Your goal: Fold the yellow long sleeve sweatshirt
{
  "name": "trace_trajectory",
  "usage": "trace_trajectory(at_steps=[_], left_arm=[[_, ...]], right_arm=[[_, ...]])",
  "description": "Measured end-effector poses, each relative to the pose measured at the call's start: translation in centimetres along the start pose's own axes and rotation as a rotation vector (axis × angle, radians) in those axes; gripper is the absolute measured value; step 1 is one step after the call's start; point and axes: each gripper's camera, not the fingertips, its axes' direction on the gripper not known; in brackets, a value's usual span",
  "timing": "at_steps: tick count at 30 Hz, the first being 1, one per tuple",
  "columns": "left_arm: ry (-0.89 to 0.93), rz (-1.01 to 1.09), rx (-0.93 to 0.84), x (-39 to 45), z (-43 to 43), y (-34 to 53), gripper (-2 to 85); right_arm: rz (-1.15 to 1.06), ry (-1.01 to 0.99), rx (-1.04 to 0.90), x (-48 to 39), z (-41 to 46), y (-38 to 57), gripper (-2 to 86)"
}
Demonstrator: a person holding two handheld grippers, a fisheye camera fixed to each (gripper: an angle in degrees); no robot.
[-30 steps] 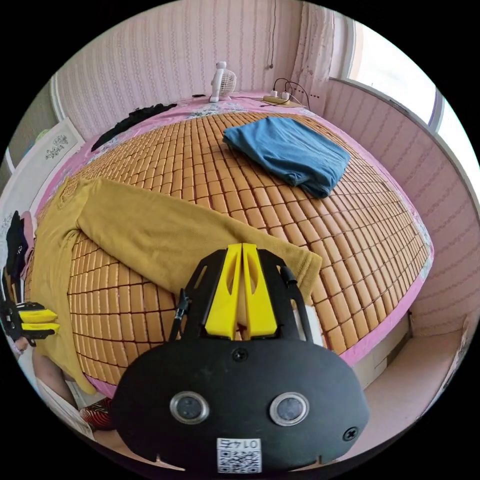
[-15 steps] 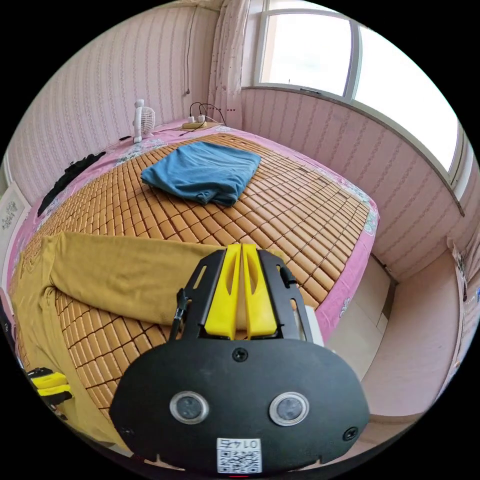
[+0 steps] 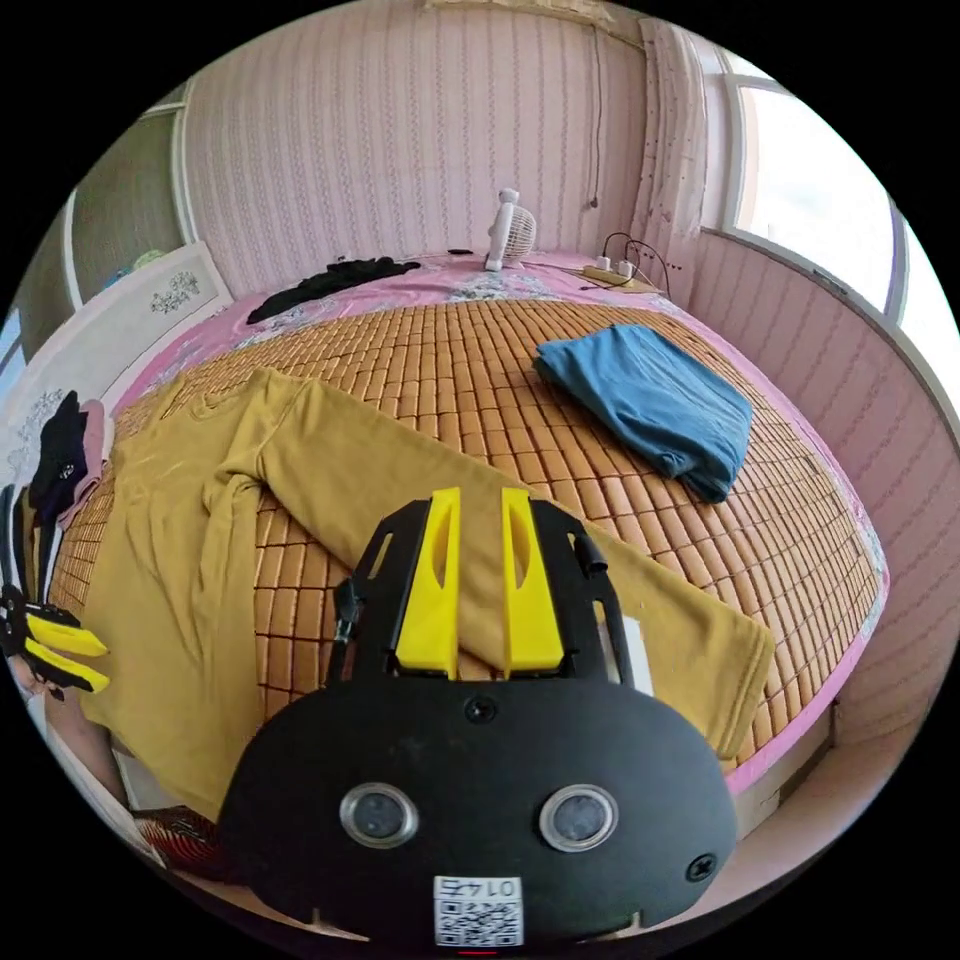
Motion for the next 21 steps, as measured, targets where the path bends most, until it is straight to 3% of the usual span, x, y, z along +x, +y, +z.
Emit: trace_trajectory(at_steps=[5,6,9,12,21], left_arm=[[-0.177,-0.227,0.049,-8.4,-4.2,7.2,7.9],[-0.198,-0.297,0.058,-11.0,-4.8,8.6,8.0],[-0.192,-0.435,0.076,-16.0,-5.5,11.1,8.1],[-0.246,-0.427,0.06,-17.6,-5.2,12.2,8.0],[-0.122,-0.453,0.14,-20.2,-6.7,16.7,7.8]], right_arm=[[-0.179,-0.098,-0.064,-10.2,6.7,-4.9,1.5],[-0.219,-0.099,-0.154,-12.3,9.7,-6.1,0.8],[-0.327,0.137,-0.25,-16.0,14.1,-8.6,0.1],[-0.372,0.226,-0.257,-16.8,17.7,-9.6,-0.2],[-0.333,0.357,-0.413,-22.2,24.1,-12.3,-0.6]])
